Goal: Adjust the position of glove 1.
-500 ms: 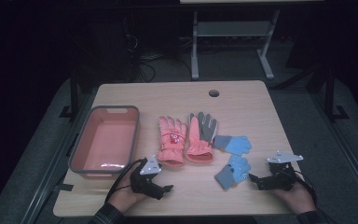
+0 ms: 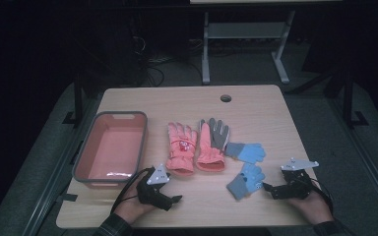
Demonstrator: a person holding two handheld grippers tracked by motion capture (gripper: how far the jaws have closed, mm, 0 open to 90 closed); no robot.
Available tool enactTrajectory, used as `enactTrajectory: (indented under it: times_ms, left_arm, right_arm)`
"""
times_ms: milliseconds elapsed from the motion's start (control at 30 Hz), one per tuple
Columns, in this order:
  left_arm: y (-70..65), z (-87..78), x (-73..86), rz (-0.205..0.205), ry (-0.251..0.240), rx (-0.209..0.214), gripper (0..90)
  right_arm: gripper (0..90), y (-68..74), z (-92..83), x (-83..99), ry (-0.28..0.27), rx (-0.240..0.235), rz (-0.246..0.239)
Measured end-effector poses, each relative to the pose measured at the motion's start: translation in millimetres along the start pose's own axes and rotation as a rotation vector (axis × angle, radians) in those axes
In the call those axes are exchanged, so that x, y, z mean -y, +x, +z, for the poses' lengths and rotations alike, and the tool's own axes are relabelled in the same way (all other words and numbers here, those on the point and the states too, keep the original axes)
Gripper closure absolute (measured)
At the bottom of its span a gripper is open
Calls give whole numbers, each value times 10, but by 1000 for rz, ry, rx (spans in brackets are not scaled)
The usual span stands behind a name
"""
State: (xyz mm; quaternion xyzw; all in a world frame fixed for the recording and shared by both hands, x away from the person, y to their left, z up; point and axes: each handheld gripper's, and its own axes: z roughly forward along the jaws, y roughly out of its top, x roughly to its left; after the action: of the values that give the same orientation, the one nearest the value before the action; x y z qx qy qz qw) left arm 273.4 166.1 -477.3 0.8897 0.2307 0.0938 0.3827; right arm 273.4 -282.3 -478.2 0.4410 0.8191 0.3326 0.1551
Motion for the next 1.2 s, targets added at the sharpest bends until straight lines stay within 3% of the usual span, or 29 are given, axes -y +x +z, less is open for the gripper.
enactTrajectory:
  times_ms: [33, 200, 233, 333, 433, 567, 667, 933, 1200]
  left_arm:
    - [1, -4, 1, 0, 2, 0, 116]
    - [3, -21, 16, 2, 0, -6, 116]
    - [2, -22, 17, 2, 1, -5, 116]
    - [5, -24, 14, 5, 8, -5, 115]
    - [8, -16, 5, 9, 11, -6, 113]
    - [8, -18, 6, 7, 9, -5, 117]
    - [2, -22, 9, -1, 9, -7, 117]
    - [0, -26, 12, -2, 10, -9, 117]
    - [5, -31, 16, 2, 11, -7, 117]
  right_arm:
    - [154, -17, -33, -10, -3, -23, 19]
    - [277, -37, -88, -49, 6, -40, 40]
    - [385, -14, -107, -91, 7, -63, 53]
    - [608, 43, -144, -160, -11, -98, 9]
    - [739, 106, -129, -239, -6, -135, -20]
    - [876, 190, -100, -343, -2, -150, -58]
    - [899, 277, -92, -401, -16, -153, -118]
    - [900, 402, 13, -518, -1, -210, -184]
    - [900, 500, 111, -613, 20, -239, -212]
